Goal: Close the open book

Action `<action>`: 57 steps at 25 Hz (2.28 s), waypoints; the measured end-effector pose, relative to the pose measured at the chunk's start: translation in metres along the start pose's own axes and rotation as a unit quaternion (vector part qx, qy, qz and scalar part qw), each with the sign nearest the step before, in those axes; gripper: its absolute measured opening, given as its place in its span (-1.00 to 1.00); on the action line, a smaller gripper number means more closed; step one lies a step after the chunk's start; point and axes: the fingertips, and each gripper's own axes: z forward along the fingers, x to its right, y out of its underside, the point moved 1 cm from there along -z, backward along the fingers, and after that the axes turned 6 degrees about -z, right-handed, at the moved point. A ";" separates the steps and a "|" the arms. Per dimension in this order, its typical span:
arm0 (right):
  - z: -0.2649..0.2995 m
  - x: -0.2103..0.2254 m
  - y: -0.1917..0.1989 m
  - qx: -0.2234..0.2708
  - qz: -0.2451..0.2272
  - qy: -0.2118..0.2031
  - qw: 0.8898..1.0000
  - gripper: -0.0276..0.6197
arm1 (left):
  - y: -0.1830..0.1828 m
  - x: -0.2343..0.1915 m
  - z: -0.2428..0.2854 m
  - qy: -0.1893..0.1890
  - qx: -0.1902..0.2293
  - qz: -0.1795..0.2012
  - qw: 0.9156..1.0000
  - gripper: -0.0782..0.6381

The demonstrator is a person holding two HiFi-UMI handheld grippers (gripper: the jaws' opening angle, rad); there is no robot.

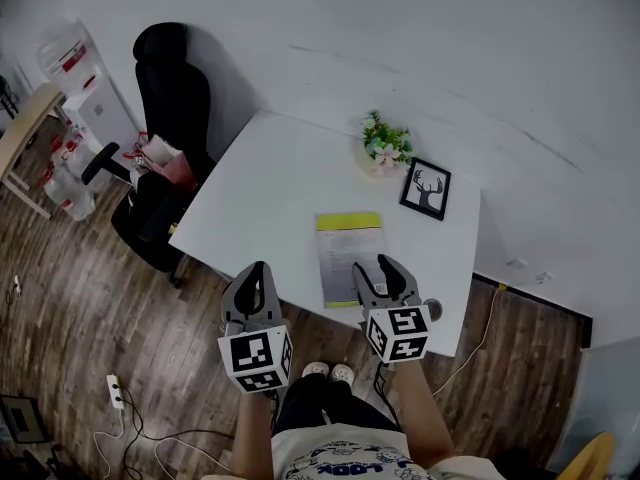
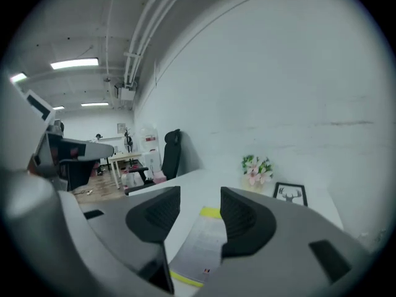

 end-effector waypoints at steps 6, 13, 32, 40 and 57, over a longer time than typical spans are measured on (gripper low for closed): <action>-0.029 0.023 -0.061 0.076 -0.019 0.057 0.995 -0.58 | -0.033 0.015 0.004 0.018 0.035 0.009 0.999 -0.72; -0.052 0.039 -0.096 0.120 -0.036 0.094 0.988 -0.71 | -0.053 0.022 0.004 0.025 0.055 0.014 0.998 -0.72; -0.079 0.062 -0.118 0.153 -0.027 0.136 0.979 -0.76 | -0.083 0.046 0.002 0.046 0.086 0.027 0.995 -0.72; -0.083 0.063 -0.125 0.162 -0.025 0.137 0.977 -0.77 | -0.084 0.046 0.000 0.047 0.087 0.029 0.995 -0.72; -0.086 0.065 -0.128 0.163 -0.032 0.143 0.976 -0.80 | -0.085 0.045 0.000 0.047 0.089 0.028 0.995 -0.72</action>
